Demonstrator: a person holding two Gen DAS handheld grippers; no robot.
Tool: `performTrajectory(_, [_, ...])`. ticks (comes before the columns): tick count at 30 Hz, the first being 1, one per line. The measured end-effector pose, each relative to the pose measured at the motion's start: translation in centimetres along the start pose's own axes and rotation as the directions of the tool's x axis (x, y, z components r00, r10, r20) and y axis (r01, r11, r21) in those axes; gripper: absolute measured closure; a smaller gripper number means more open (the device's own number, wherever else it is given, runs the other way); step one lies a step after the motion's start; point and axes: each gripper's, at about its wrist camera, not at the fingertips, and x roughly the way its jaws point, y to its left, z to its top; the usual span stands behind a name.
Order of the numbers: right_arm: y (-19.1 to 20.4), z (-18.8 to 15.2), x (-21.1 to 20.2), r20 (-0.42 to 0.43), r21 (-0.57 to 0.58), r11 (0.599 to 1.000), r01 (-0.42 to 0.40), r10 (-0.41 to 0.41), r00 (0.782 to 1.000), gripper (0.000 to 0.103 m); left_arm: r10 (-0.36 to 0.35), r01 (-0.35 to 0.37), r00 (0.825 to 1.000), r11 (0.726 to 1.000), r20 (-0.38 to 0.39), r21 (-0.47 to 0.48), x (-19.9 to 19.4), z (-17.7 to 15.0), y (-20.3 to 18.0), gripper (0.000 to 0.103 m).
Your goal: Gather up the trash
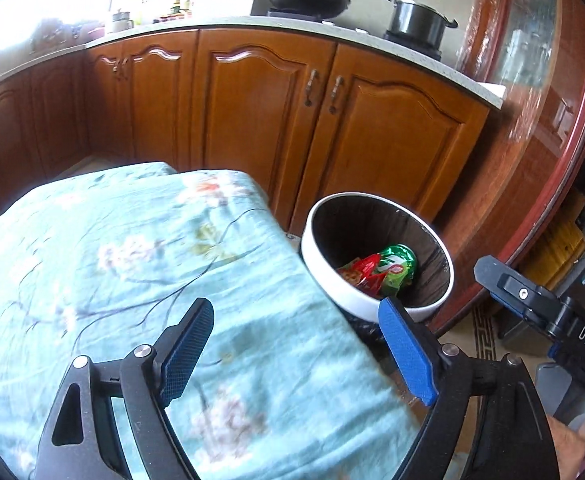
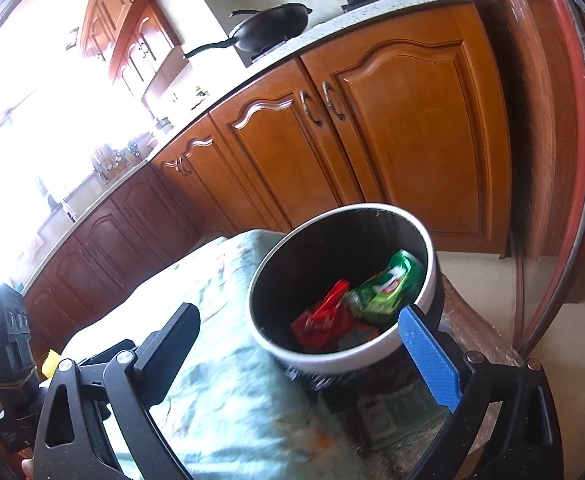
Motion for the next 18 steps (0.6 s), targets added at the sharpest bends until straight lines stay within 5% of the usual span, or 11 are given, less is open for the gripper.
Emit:
performTrajectory(8, [3.7,-2.7,-1.4,0.02,-0.06,0.998,0.008,-0.007,1.0,0.002,0.052,-0.05,0.997,0.998,0.053,-0.031,-4.5,-3.4,2.8,0.018])
performTrajectory(13, [6.6,-3.0,-3.4,0.102,-0.142,0.99,0.027,-0.012,0.995,0.001,0.08,-0.078,0.99,0.997,0.12,-0.024,-7.7,-4.6,3.4,0.018])
performTrajectory(18, [9.7,-4.0,-6.2,0.267,-0.235,0.969,0.079,-0.013,0.963,0.0,0.152,-0.153,0.952,0.988,0.267,-0.018,-12.0,-6.7,3.7,0.001])
